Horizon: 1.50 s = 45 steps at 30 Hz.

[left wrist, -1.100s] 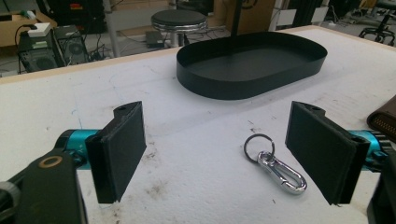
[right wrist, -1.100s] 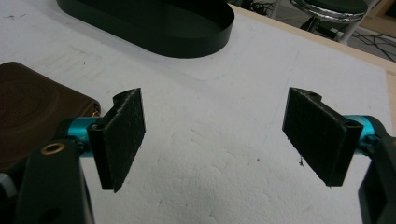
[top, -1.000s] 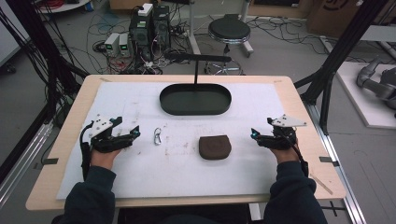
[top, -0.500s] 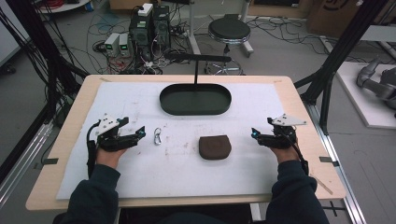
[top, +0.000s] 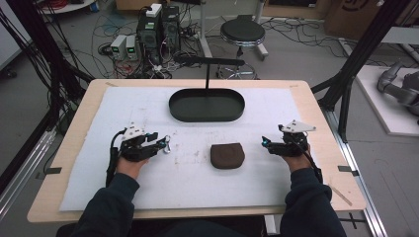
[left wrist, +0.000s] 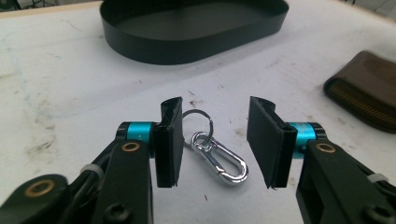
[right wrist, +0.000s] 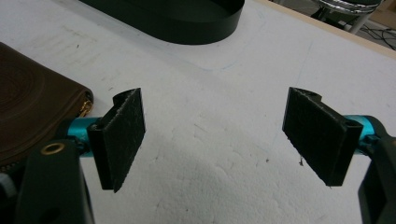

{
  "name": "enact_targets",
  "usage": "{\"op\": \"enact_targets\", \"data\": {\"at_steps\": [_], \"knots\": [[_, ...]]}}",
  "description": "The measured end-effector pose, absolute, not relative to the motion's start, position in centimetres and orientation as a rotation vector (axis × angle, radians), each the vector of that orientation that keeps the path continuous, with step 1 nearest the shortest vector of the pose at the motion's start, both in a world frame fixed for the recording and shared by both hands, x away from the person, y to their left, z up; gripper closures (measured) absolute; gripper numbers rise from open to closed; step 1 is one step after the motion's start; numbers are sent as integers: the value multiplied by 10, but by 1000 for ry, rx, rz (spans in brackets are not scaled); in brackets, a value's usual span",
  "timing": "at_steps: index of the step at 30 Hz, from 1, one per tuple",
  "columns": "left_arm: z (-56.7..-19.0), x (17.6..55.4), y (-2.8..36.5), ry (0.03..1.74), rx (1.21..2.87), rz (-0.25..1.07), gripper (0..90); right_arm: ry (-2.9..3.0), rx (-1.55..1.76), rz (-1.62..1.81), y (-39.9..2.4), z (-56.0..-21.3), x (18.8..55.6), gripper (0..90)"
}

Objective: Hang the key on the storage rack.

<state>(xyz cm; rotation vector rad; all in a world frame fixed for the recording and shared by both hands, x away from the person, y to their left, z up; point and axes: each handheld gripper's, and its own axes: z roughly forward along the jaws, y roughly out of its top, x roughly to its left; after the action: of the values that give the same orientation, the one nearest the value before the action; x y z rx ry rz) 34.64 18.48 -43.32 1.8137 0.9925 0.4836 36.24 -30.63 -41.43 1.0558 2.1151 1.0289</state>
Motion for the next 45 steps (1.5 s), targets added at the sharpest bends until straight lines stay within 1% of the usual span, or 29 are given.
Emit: {"op": "enact_targets", "data": {"at_steps": [3, 5, 6, 9, 11, 12, 13, 14, 15, 16, 18, 20, 23, 30, 35, 40, 41, 42, 44, 45], "knots": [[-435, 355, 175, 990, 1849, 487, 584, 2108, 1068, 1030, -307, -415, 364, 215], [-437, 358, 170, 1007, 1865, 479, 579, 2099, 1079, 1038, -308, -414, 363, 215], [-438, 360, 168, 1028, 1875, 481, 564, 2096, 1070, 1037, -308, -414, 363, 215], [-443, 364, 165, 1084, 1884, 464, 458, 2100, 1048, 1039, -305, -412, 360, 215], [-445, 365, 164, 1088, 1895, 459, 463, 2099, 1046, 1040, -305, -412, 359, 215], [-444, 365, 163, 1086, 1911, 468, 483, 2098, 1041, 1041, -304, -412, 359, 215], [-444, 366, 161, 1084, 1926, 479, 538, 2092, 1040, 1046, -303, -411, 359, 216], [-444, 366, 160, 1086, 1938, 483, 538, 2092, 1040, 1046, -303, -411, 359, 216], [-443, 368, 158, 1082, 1954, 482, 565, 2091, 1035, 1047, -303, -410, 359, 216], [-444, 371, 156, 1093, 1970, 481, 613, 2093, 1033, 1048, -301, -410, 359, 216], [-444, 373, 154, 1099, 1972, 467, 657, 2094, 1035, 1051, -300, -410, 360, 216], [-446, 375, 155, 1109, 1974, 451, 751, 2100, 1018, 1051, -298, -410, 361, 216], [-444, 375, 159, 1122, 1959, 426, 798, 2098, 1015, 1052, -298, -410, 361, 216], [-443, 376, 163, 1133, 1949, 406, 805, 2097, 1026, 1052, -300, -410, 361, 217], [-441, 374, 167, 1140, 1974, 389, 800, 2092, 1029, 1054, -301, -410, 359, 216], [-441, 374, 173, 1153, 1989, 378, 818, 2092, 1022, 1051, -302, -410, 358, 217], [-441, 374, 172, 1158, 1980, 378, 812, 2091, 1024, 1051, -302, -410, 358, 217], [-441, 374, 171, 1152, 1967, 373, 786, 2090, 1024, 1049, -302, -410, 358, 217], [-440, 373, 169, 1136, 1967, 368, 776, 2094, 1028, 1050, -302, -410, 358, 217], [-441, 373, 167, 1137, 1968, 363, 752, 2095, 1028, 1046, -302, -410, 358, 217]]}}
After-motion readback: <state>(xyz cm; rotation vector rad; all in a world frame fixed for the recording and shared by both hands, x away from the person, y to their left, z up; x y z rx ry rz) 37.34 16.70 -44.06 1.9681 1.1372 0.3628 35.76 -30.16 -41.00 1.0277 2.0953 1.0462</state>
